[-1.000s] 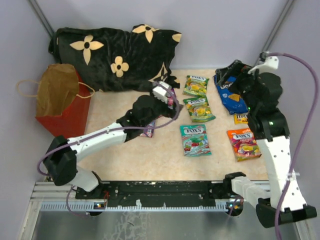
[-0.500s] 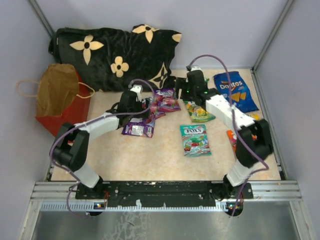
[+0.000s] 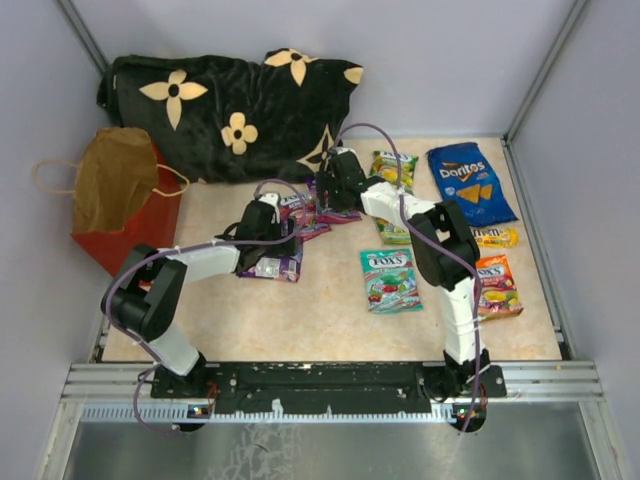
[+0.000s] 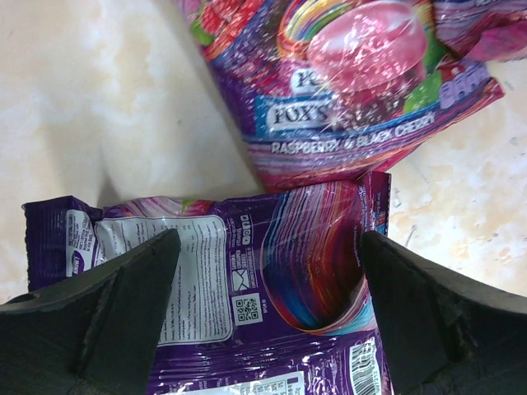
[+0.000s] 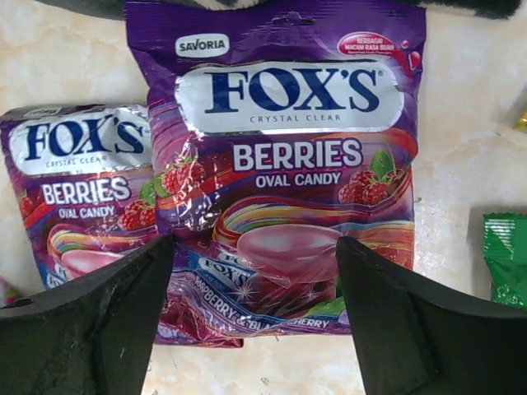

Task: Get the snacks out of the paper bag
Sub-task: Move the snack to the center of the board.

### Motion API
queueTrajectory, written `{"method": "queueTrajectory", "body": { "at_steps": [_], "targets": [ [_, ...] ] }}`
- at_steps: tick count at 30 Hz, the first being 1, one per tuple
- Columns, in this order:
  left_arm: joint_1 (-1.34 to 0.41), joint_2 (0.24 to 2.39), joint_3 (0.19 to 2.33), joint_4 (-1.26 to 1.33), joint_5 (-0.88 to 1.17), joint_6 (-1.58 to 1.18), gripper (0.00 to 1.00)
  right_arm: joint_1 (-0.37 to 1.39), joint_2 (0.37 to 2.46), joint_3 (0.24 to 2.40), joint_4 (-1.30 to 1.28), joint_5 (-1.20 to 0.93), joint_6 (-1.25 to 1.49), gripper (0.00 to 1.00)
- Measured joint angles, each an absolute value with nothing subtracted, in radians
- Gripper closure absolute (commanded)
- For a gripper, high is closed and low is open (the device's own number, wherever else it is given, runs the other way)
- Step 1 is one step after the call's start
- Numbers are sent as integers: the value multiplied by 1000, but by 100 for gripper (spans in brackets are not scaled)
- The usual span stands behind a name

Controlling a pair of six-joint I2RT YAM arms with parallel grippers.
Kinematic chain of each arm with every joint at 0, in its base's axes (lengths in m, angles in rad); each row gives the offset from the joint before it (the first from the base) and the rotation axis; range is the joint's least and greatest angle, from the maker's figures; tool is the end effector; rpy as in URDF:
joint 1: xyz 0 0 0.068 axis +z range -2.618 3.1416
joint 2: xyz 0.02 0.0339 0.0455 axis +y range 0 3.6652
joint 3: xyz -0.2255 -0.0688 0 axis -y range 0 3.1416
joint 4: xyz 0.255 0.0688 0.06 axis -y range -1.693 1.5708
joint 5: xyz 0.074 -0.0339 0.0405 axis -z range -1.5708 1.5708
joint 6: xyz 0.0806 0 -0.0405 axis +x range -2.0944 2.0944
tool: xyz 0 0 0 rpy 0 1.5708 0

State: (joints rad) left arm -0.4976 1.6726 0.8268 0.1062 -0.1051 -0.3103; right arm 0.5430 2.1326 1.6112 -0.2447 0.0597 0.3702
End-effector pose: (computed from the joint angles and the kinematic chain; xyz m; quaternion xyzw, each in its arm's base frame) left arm 0.3299 -0.1696 0.0829 0.0643 0.9116 -0.1143 0.3896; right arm 0.4326 0.2555 0.1223 -0.0677 0.9173 0.1479 0.3634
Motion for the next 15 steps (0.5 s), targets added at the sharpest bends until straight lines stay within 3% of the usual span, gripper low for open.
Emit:
{"method": "queueTrajectory", "body": {
  "at_steps": [15],
  "targets": [
    [-481,1613,841,-95,-255,-282,0,560,2067,1439,-138,252,508,18]
  ]
}}
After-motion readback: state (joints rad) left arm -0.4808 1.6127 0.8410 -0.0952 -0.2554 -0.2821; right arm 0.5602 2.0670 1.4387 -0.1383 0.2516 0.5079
